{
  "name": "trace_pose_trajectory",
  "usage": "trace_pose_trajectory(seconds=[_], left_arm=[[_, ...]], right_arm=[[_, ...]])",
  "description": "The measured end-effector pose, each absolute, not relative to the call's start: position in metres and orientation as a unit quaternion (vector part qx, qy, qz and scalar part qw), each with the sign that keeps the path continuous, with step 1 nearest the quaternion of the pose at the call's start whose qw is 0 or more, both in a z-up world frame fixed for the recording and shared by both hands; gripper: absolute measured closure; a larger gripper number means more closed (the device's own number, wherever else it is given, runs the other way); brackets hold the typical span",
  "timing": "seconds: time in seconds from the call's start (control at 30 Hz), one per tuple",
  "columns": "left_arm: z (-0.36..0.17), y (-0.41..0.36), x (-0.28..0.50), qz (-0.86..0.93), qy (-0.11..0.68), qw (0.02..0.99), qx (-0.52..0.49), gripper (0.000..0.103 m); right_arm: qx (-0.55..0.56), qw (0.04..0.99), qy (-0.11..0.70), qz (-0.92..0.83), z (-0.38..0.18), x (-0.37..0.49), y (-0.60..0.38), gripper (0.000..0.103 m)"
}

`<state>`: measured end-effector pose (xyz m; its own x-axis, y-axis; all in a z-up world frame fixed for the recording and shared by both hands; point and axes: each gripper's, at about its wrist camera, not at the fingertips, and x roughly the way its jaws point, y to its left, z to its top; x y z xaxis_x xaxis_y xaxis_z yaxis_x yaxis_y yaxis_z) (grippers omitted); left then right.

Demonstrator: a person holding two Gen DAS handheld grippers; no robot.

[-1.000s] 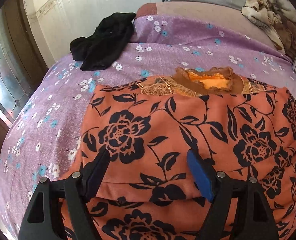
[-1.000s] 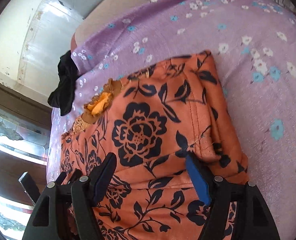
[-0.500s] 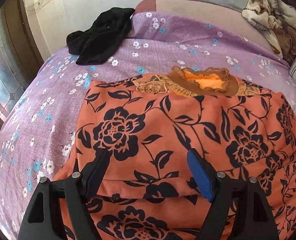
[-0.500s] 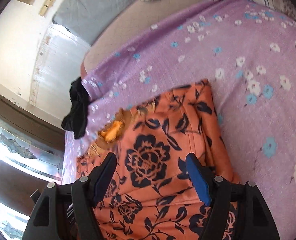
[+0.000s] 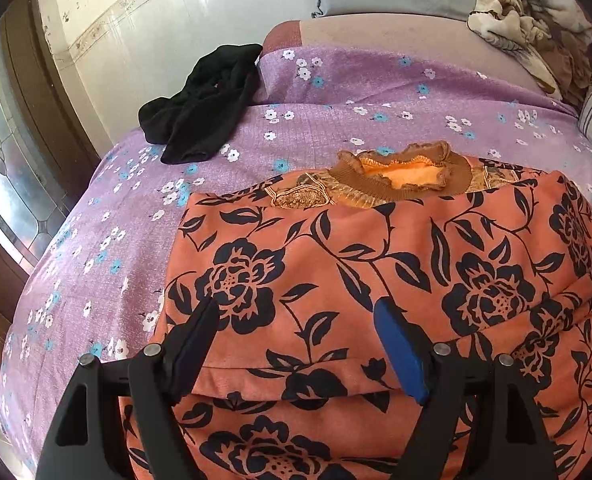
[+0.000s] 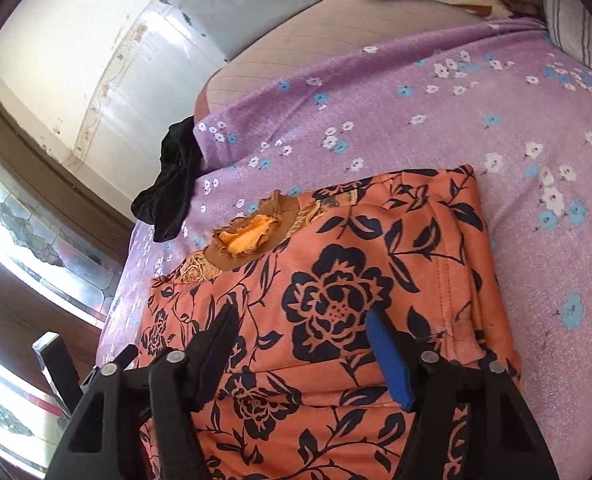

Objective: Fold small clothes

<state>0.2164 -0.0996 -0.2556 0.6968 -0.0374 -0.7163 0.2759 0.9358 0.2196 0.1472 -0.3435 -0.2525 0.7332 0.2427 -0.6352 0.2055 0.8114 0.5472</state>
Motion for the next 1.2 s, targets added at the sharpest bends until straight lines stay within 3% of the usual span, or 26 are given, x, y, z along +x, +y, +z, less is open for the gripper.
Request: trace_pose_trajectory(seconds=[0.23,0.5,0.63,0.97,1.1,1.2], left_arm=[[-0.261,-0.1,0.221,-0.086,0.389,0.904,0.155,0.023],[-0.271,-0.099,0.229,-0.078,0.408,0.897,0.152,0.023],[-0.277,-0.103,0.231,-0.076,0.413,0.893,0.163,0.023],[-0.258,-0.086,0.233,-0.065,0.397,0.908,0.12,0.023],[-0.273,-0.079,0.247,-0.038,0.434,0.891,0.123,0.022],[-0.277,-0.072,0.252,-0.031,0.448,0.888,0.102,0.013]], right_arm=[[0.267,0.853,0.448,0.001,-0.288,0.173,-0.324,0.044],[0.266,0.883,0.386,-0.018,-0.266,0.172,-0.345,0.044],[0.27,0.857,0.438,-0.041,-0.292,0.192,-0.355,0.042],[0.273,0.874,0.402,-0.014,-0.274,0.183,-0.343,0.041],[0.261,0.861,0.436,-0.016,-0.288,0.191,-0.334,0.042],[0.251,0.865,0.433,-0.018,-0.285,0.19,-0.332,0.042]])
